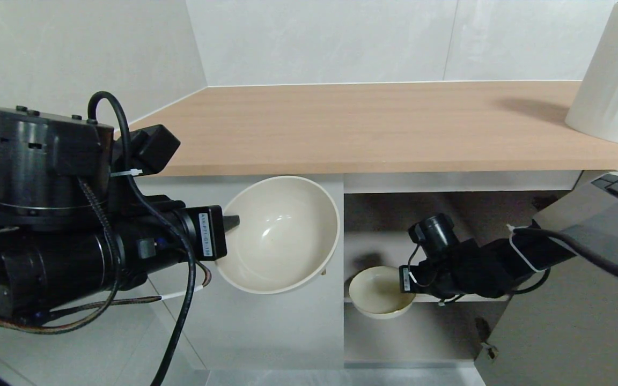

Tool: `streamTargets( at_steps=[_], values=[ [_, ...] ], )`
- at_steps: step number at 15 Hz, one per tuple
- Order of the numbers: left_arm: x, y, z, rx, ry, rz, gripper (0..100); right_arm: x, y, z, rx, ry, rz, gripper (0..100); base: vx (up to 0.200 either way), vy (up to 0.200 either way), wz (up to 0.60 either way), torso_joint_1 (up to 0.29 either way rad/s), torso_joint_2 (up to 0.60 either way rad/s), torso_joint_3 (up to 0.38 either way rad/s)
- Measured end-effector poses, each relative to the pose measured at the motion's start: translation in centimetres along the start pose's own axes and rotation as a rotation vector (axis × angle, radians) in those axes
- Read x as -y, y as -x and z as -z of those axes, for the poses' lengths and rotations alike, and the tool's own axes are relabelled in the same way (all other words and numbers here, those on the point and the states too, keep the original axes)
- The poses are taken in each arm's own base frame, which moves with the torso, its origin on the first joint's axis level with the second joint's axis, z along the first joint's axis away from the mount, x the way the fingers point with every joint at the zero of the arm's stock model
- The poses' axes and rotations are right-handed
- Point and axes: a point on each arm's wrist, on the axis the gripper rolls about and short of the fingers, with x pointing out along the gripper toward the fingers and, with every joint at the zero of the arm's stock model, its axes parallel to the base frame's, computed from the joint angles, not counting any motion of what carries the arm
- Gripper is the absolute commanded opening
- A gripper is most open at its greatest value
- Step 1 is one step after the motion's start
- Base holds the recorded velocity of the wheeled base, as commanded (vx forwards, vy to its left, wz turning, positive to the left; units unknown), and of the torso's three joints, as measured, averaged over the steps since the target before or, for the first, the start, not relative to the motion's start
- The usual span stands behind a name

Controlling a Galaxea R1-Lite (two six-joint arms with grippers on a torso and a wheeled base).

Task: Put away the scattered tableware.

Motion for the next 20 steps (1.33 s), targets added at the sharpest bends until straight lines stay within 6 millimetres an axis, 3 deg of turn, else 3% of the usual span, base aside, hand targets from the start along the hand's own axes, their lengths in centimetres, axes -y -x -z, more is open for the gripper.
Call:
streamTargets(
  at_steps=[9,18,19,20],
  values=[
    [0.0,0.0,0.0,-0.001,-0.001,0.001,0,3.6,-4.6,-2.1,0.119,-0.112,0.189,0,0.000,0.000,0.00,0.000,0.00,0.000],
    [0.1,0.0,0.1,-0.002,-0.002,0.004,0,4.9,-5.9,-2.5,0.139,-0.132,0.258,0,0.000,0.000,0.00,0.000,0.00,0.000],
    [0.1,0.0,0.1,-0.002,-0.002,0.004,0,5.0,-5.9,-2.5,0.137,-0.132,0.259,100,0.000,0.000,0.00,0.000,0.00,0.000],
    [0.1,0.0,0.1,-0.002,-0.002,0.004,0,5.0,-5.9,-2.4,0.131,-0.129,0.262,100,0.000,0.000,0.00,0.000,0.00,0.000]
  ],
)
